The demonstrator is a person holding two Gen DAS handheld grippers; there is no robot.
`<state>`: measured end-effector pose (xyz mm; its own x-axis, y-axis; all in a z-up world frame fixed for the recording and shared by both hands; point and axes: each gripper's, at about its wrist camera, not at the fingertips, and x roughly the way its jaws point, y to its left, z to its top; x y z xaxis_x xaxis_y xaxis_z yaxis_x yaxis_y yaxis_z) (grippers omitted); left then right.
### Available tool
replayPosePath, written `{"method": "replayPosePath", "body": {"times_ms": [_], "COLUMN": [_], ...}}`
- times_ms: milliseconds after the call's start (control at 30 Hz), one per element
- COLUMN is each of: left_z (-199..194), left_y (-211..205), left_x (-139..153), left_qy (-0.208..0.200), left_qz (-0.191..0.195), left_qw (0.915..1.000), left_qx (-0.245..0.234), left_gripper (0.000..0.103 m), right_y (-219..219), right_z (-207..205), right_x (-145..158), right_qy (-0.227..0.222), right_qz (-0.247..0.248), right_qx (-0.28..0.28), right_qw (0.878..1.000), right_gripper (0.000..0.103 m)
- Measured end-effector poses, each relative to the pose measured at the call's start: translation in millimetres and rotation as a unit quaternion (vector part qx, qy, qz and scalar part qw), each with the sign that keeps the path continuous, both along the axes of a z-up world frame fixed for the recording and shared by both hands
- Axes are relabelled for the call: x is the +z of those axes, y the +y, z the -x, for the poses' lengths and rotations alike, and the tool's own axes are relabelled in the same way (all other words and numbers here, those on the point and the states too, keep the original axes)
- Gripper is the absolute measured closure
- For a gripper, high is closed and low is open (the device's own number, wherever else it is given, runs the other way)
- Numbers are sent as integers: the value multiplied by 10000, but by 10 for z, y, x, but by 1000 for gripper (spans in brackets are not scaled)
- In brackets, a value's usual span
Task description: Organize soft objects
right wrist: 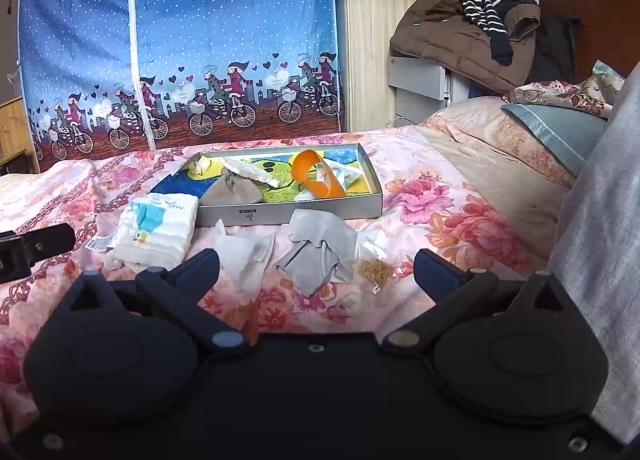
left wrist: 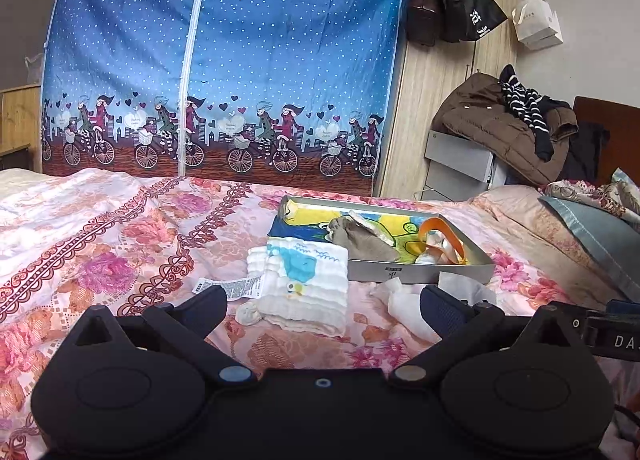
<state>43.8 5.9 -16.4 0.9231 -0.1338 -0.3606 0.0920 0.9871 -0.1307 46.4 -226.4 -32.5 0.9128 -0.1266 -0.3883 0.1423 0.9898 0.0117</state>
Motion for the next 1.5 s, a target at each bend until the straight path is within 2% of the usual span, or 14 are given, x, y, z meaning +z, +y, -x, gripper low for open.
{"method": "replayPosePath", "body": {"times_ms": [867,1500], "left_z": [-84,-87], "left_y": [-78,-90], "left_x": [-96,-105], "left_qy": [157,177], "left_qz": [-260,-251], "left_qw": [9995,9995], "left_qx": [8,7], "left_gripper": [1,1], "right_y": [44,74], "right_z": [-85,-113], "right_x": [-11,-24], "right_qy": [139,183], "right_qz": [-97,-82], "right_qx": [25,95], "right_qw": [9999,9998], "right_gripper": [0,0]}}
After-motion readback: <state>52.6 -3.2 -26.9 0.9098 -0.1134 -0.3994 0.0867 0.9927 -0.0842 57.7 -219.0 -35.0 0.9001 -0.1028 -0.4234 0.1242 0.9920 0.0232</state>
